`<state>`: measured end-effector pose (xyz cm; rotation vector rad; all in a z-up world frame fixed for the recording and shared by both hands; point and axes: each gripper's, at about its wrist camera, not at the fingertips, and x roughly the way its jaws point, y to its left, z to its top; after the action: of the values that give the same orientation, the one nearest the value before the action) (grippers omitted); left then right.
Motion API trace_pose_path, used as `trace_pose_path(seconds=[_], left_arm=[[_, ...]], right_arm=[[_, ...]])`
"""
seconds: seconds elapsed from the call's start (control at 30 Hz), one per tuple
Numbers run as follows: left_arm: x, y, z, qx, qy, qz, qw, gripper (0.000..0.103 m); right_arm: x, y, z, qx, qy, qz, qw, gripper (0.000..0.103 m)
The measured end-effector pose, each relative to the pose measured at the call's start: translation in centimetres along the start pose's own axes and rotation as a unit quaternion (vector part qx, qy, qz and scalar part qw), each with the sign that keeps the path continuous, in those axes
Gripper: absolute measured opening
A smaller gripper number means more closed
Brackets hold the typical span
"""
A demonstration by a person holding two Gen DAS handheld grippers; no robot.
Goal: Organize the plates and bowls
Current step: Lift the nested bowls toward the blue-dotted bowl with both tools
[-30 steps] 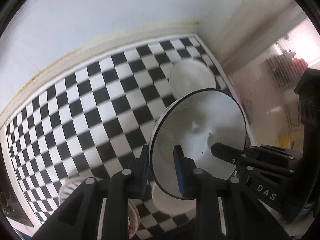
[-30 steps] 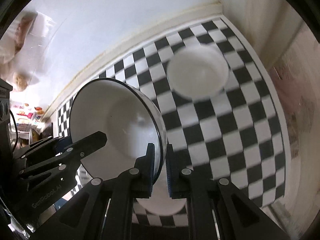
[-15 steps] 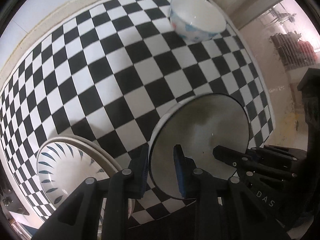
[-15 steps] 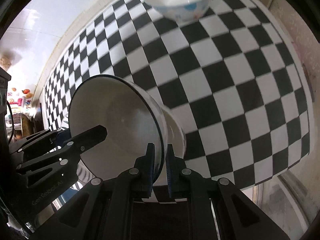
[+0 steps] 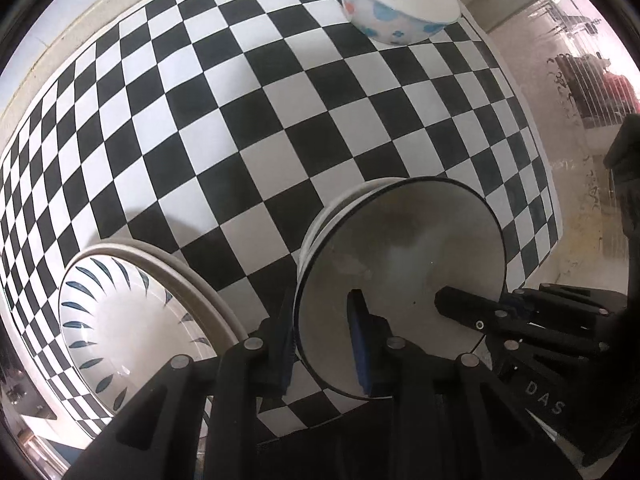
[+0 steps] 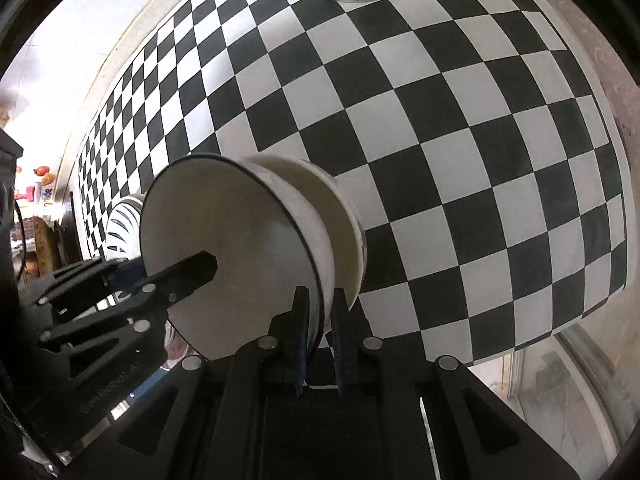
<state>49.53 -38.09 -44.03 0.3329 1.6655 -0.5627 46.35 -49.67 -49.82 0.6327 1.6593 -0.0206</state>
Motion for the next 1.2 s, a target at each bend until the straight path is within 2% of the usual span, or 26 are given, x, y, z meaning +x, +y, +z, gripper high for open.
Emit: trace_pose_path(seconds=[0.17, 0.37, 0.73, 0.9, 1.03, 1.07, 1.1, 1.17, 1.2], left_arm=[[0.2, 0.0, -0.1, -0.006, 0.006, -0.002, 1.0000, 0.022], [0.3, 0.0, -0.5, -0.011, 0.009, -0.002, 0.9999, 0.022], [-1.0, 0.1, -0.5, -0.021, 0.007, -0.007, 0.9997, 0.022], [-4.9, 0.1, 0.0, -0.025, -0.036, 0.000, 0.9991, 0.022], [-8.6, 0.3, 2.4, -0.030, -0.084, 0.003, 0.9960, 0.023], [-9.2, 0.3, 3.3, -0.033, -0.093, 0.003, 0.9951, 0.023], [-9.5, 0.3, 4.2, -0.036, -0.098, 0.005, 0.9946, 0.025], [-9.9, 0.5, 6.7, -0.043, -0.108, 0.008, 0.9932, 0.025], [-10.0, 0.6, 7.8, -0.046, -0.111, 0.010, 0.9927, 0.025]], right_arm=[[-0.8, 0.2, 0.8, -0.001, 0.007, -0.007, 1.000, 0.012], [-1.5, 2.3, 1.5, -0.018, 0.000, -0.045, 0.999, 0.017], [-2.6, 1.2, 1.4, -0.023, 0.002, -0.026, 0.999, 0.017], [-6.4, -0.6, 2.2, -0.013, -0.027, -0.012, 0.999, 0.017], [-10.0, -2.0, 4.3, -0.005, -0.062, -0.010, 0.998, 0.018], [-10.8, -2.5, 4.9, -0.001, -0.068, -0.005, 0.998, 0.024], [-11.7, -3.1, 5.8, 0.005, -0.077, 0.000, 0.997, 0.037], [-13.0, -4.2, 7.4, 0.016, -0.095, 0.008, 0.995, 0.054], [-13.4, -4.6, 8.1, 0.020, -0.100, 0.011, 0.995, 0.058]])
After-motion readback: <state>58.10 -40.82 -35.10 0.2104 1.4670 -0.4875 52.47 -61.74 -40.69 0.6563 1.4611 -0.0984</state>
